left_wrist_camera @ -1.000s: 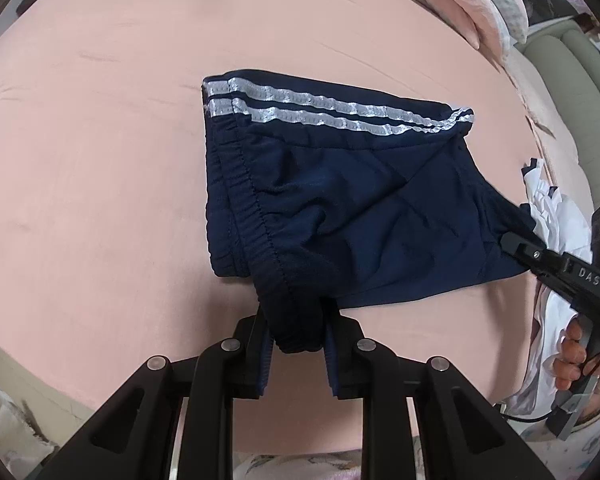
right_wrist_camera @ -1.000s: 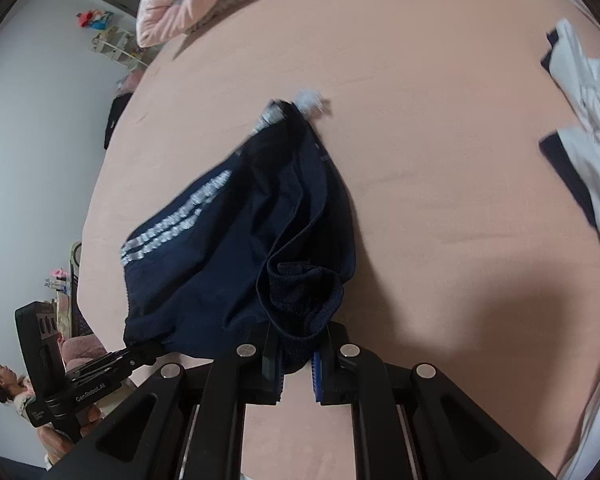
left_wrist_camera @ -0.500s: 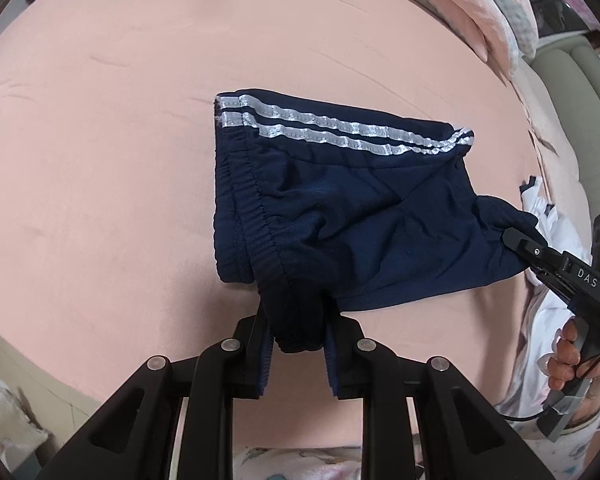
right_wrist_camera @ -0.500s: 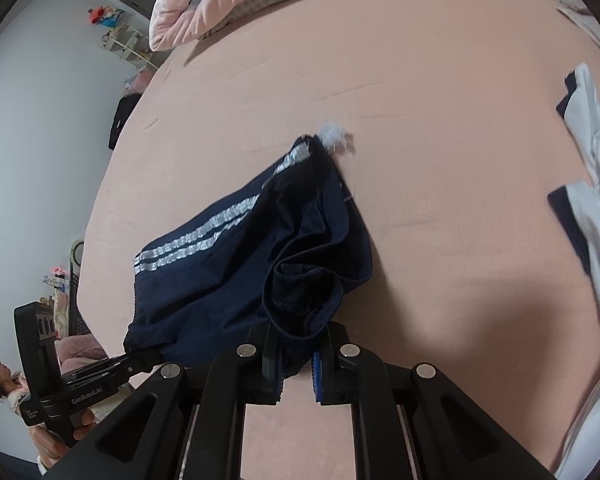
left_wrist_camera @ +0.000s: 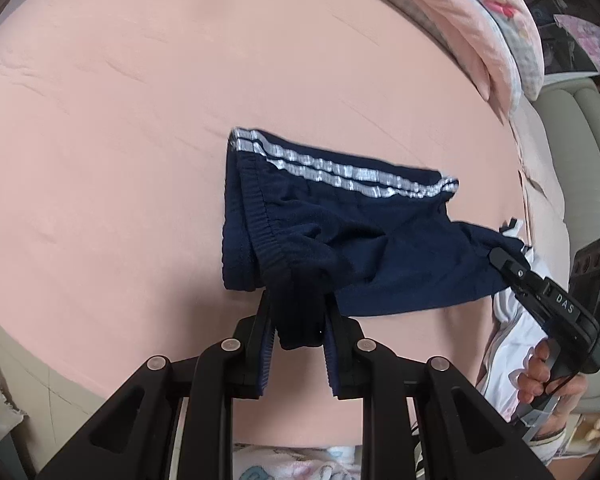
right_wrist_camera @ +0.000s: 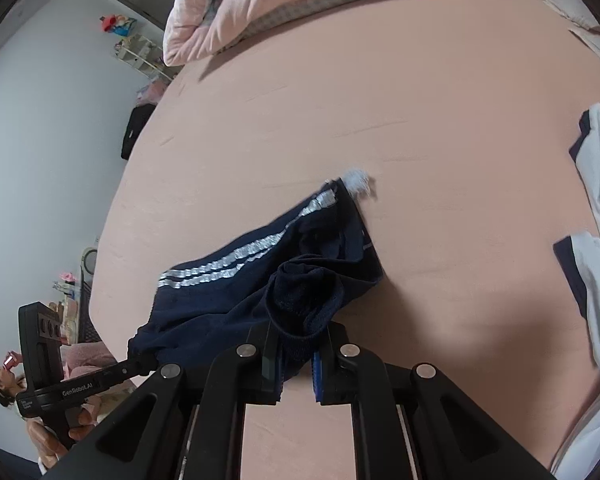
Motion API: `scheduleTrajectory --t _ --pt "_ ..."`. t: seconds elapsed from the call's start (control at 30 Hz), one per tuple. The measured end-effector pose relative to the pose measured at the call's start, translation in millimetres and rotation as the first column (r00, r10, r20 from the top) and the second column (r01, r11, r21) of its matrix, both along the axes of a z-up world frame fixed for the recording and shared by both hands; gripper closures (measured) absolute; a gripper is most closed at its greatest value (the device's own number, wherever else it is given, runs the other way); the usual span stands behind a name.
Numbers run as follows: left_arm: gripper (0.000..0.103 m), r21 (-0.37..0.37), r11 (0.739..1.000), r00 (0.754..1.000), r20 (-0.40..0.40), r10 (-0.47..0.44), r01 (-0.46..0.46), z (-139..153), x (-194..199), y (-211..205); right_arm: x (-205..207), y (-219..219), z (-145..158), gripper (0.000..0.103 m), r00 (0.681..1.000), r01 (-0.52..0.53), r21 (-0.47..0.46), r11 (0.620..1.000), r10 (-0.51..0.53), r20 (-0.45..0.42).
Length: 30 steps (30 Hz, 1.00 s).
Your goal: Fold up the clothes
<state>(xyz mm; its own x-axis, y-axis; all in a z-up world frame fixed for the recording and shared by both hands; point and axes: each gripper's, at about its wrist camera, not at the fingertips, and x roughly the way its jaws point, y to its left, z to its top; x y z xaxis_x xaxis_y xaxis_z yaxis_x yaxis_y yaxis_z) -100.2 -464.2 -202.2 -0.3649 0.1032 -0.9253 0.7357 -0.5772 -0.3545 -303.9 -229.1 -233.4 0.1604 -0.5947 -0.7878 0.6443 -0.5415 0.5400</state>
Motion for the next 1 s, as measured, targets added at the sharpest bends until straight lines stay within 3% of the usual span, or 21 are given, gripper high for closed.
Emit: scheduleTrajectory --t 0.13,0.2,0.4,0.57,0.73,0.8,0.87,1.0 --pt "0.084 -0.011 1.0 1.0 0.007 0.004 -0.004 3.0 20.4 10.1 -1.4 -4.9 4.0 0.095 1.0 -0.001 -0.017 1.0 0.001 -0.002" --pt "0.084 -0.009 1.0 1.0 0.013 0.006 -0.006 1.9 51.8 21.4 -2.5 -8.9 5.7 0.095 1.0 -0.004 -0.016 1.0 0.004 -0.007" --pt "0.084 0.01 0.999 0.999 0.024 0.042 -0.043 -0.4 41.0 2.4 -5.2 -24.9 10.3 0.095 0.999 -0.021 -0.014 1.0 0.021 -0.024" --pt "0.084 -0.01 1.0 1.0 0.017 0.007 -0.007 -0.8 35.7 18.7 -2.9 -23.1 13.3 0.095 0.999 -0.029 -0.022 0.999 0.029 -0.033" --pt "0.084 -0.02 0.999 0.995 0.094 -0.024 0.026 -19.6 52.5 34.3 2.5 -11.6 4.0 0.094 0.999 -0.033 0.014 0.999 0.033 -0.021" --pt "0.084 -0.079 0.995 0.991 0.123 -0.057 0.067 -22.0 57.2 41.2 4.8 -5.5 -1.4 0.094 0.999 -0.03 0.03 0.999 0.031 -0.013" --pt "0.084 -0.194 0.97 0.983 0.138 -0.119 0.145 -15.3 61.0 52.2 7.3 0.5 -6.2 0.094 1.0 -0.03 0.045 0.999 0.03 -0.009" --pt "0.084 -0.398 0.873 0.96 0.127 -0.251 0.281 4.8 67.1 78.4 12.8 7.3 -12.8 0.094 0.999 -0.036 0.062 0.997 0.036 -0.002"
